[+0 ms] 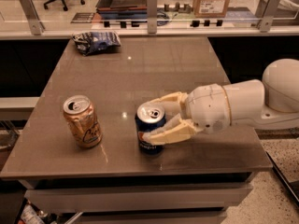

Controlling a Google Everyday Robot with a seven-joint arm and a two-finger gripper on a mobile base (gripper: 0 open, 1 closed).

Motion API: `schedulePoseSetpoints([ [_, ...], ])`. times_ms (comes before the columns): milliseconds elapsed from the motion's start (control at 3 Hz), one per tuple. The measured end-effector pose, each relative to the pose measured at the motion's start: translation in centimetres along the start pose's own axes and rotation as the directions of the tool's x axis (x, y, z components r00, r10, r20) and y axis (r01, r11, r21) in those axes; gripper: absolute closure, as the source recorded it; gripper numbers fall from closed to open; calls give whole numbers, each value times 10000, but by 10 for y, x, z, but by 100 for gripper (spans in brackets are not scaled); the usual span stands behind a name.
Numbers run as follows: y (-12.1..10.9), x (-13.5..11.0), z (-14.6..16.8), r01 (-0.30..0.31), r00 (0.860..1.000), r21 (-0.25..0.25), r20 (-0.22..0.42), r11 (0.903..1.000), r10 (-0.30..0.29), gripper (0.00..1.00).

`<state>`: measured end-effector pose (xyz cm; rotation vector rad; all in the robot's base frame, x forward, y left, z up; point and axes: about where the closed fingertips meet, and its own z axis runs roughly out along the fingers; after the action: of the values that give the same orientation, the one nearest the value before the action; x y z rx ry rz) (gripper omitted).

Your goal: Move pepsi can near blue chip bag

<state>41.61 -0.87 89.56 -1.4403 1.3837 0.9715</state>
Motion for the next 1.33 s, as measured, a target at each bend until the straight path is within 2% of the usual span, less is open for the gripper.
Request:
schedulePoseSetpoints([
  [333, -30, -19, -13, -363, 9992, 733, -138, 9966, 374, 100],
  [667, -74, -51, -32, -716, 9969, 1994, -175, 9773, 766, 100],
  [1000, -123, -85, -49, -817, 9949, 3281, -297, 9411, 967, 100],
  [1333, -168, -108, -60, -508, 9950, 4070, -577, 9120, 812, 100],
])
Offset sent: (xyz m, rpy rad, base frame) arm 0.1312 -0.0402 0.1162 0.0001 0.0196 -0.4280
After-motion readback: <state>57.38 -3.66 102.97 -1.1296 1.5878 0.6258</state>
